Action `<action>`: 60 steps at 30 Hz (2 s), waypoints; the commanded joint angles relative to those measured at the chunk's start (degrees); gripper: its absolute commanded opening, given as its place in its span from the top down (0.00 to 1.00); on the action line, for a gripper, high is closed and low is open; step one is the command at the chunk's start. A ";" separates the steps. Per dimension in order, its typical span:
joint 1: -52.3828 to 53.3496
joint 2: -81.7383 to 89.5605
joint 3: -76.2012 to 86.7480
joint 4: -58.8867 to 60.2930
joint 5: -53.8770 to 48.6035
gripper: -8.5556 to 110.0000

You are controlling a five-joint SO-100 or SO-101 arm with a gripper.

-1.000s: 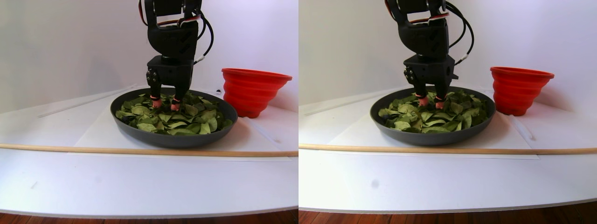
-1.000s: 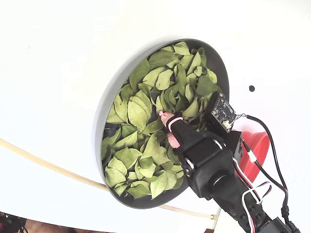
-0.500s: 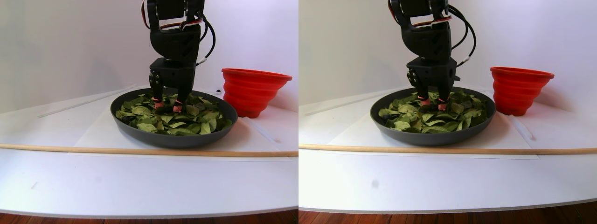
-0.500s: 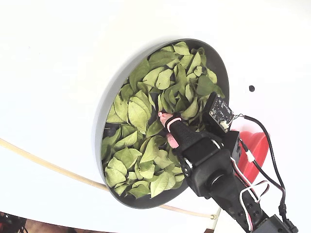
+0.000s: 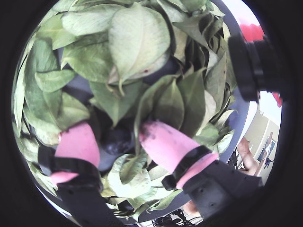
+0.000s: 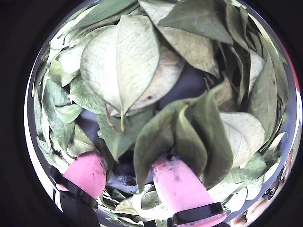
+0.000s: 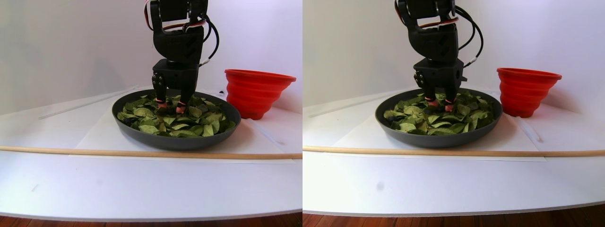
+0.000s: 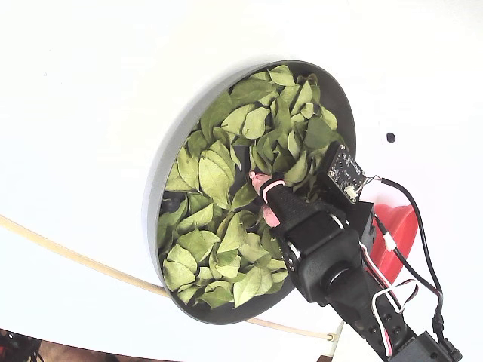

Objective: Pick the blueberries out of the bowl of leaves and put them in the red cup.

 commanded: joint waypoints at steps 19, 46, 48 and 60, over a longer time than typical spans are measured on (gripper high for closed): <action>0.00 -2.46 2.46 -3.96 1.14 0.81; 0.09 4.04 4.04 -2.11 -2.46 0.84; 0.00 5.10 4.04 -1.41 -2.64 0.84; 0.09 8.61 2.90 0.62 -2.64 0.84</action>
